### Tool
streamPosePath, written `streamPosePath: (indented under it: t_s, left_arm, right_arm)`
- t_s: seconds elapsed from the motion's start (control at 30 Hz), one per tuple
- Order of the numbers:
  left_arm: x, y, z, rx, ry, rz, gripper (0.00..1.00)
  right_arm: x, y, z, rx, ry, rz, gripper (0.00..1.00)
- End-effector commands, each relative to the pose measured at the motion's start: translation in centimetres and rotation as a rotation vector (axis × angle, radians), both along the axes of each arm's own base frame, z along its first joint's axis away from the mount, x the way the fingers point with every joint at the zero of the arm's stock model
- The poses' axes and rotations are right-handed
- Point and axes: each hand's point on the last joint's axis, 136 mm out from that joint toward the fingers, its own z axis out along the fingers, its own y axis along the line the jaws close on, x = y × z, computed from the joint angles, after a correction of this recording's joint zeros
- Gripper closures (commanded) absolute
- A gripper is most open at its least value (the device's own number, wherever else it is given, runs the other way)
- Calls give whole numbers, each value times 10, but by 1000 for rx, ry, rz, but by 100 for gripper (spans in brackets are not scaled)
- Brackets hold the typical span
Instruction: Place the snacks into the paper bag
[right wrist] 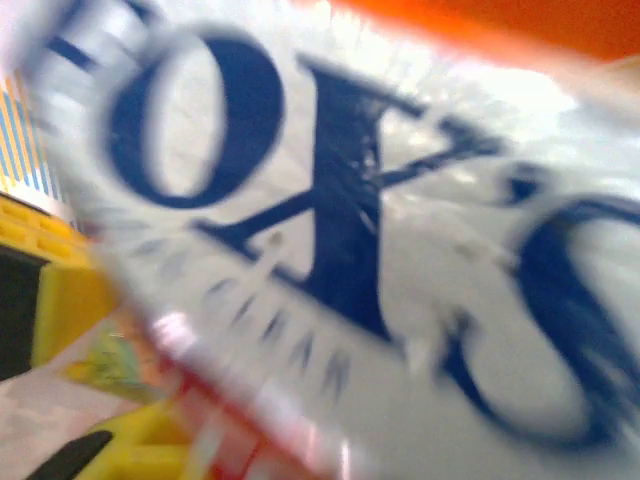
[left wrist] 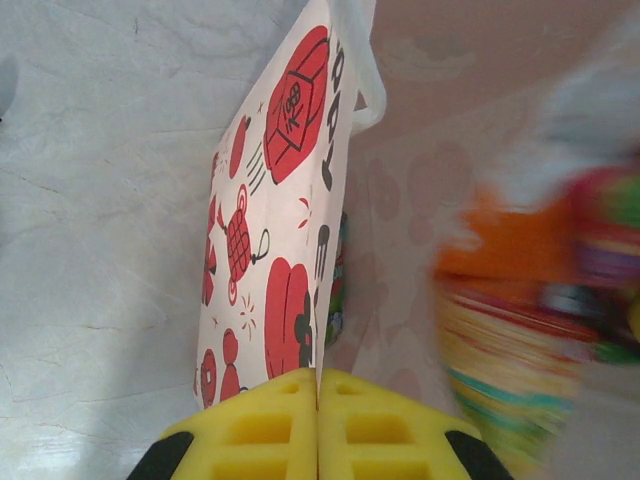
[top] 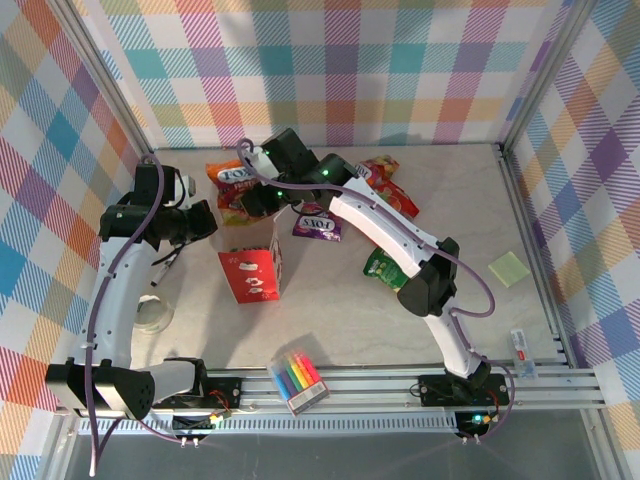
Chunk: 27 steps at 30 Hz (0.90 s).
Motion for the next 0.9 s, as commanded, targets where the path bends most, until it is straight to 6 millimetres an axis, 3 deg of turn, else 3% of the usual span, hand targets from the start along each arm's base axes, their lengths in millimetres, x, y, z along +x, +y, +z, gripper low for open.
streamPosePath:
  t_s: [0.0, 0.1, 0.27, 0.57, 0.73, 0.87]
  left_arm:
    - [-3, 4, 1, 12, 9, 4, 96]
    - [-3, 4, 0, 9, 10, 5, 96]
    - [-2, 4, 0, 10, 11, 7, 96]
    - [1, 3, 0, 1, 10, 8, 96]
    - [1, 3, 1, 2, 9, 10, 96]
    - [0, 4, -1, 6, 15, 10, 96]
  right_arm:
    - [1, 0, 24, 44, -40, -6, 54]
    - [1, -1, 25, 44, -41, -9, 45]
    - [0, -6, 44, 69, -75, -19, 44]
    - [-23, -28, 113, 182, -151, 0, 43]
    - [-30, -56, 141, 168, -246, -29, 36]
    - [-31, -85, 144, 107, -322, -89, 32]
